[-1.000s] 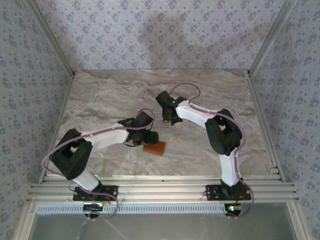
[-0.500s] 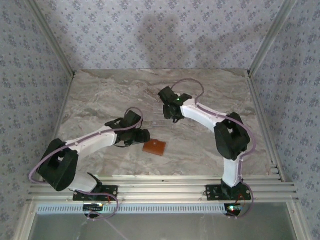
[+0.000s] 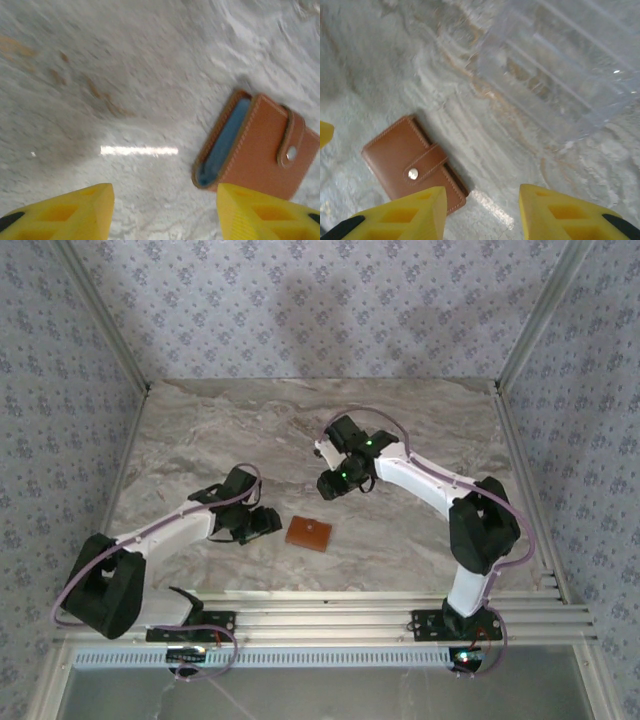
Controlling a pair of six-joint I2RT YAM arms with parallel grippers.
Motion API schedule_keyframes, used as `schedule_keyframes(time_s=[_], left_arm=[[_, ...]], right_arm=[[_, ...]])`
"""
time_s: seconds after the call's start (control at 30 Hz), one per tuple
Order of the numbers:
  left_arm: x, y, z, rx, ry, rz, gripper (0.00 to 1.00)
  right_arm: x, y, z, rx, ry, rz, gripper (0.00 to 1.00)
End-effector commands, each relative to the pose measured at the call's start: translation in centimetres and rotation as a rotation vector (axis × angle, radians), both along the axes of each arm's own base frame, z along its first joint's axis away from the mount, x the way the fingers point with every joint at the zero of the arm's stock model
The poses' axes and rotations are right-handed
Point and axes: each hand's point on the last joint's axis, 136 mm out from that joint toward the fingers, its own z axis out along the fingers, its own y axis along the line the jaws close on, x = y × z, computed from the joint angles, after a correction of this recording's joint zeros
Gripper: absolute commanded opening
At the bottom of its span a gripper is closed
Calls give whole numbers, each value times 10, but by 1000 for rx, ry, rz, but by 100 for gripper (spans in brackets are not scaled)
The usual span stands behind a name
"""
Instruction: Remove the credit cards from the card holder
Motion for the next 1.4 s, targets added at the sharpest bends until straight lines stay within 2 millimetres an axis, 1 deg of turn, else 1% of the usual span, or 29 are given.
schedule_keyframes(time_s=[0.0, 0.07, 0.17, 0.3, 0.37, 0.47, 0.57, 0.63, 0.8, 0.87, 0.93, 0.97, 1.17, 1.37], left_arm=[[-33, -16, 8, -46, 59, -137, 51], [-49, -23, 8, -10, 96, -190, 48], [-62, -34, 5, -12, 121, -207, 44], [-60, -51, -4, -110, 105, -170, 40], [-55, -57, -7, -131, 96, -161, 38], [-50, -63, -14, -141, 99, -159, 36], [-46, -62, -23, -119, 108, -139, 34], [-45, -63, -26, -123, 102, -126, 33], [-39, -53, -34, -89, 92, -89, 31], [-37, -49, -36, -82, 89, -75, 29], [-33, -48, -37, -81, 83, -69, 29], [-32, -47, -39, -78, 86, -66, 29], [-22, -42, -47, -70, 94, -61, 27], [-8, -44, -46, -78, 84, -87, 26]], right_arm=[[-24, 7, -8, 56, 89, 76, 44], [-24, 14, -13, 97, 116, 60, 45], [-29, 24, -24, 142, 165, 36, 47], [-29, 28, -43, 141, 184, 5, 48], [-30, 28, -54, 129, 199, -2, 48], [-31, 29, -63, 125, 220, -5, 48], [-34, 29, -71, 121, 238, 3, 48], [-37, 30, -77, 118, 254, 10, 48], [-46, 29, -92, 113, 294, 12, 49], [-51, 29, -95, 115, 312, 12, 49], [-53, 29, -93, 125, 317, 9, 48], [-61, 24, -98, 115, 335, 1, 48], [-77, 21, -97, 143, 368, -36, 48], [-89, 13, -93, 146, 371, -84, 46]])
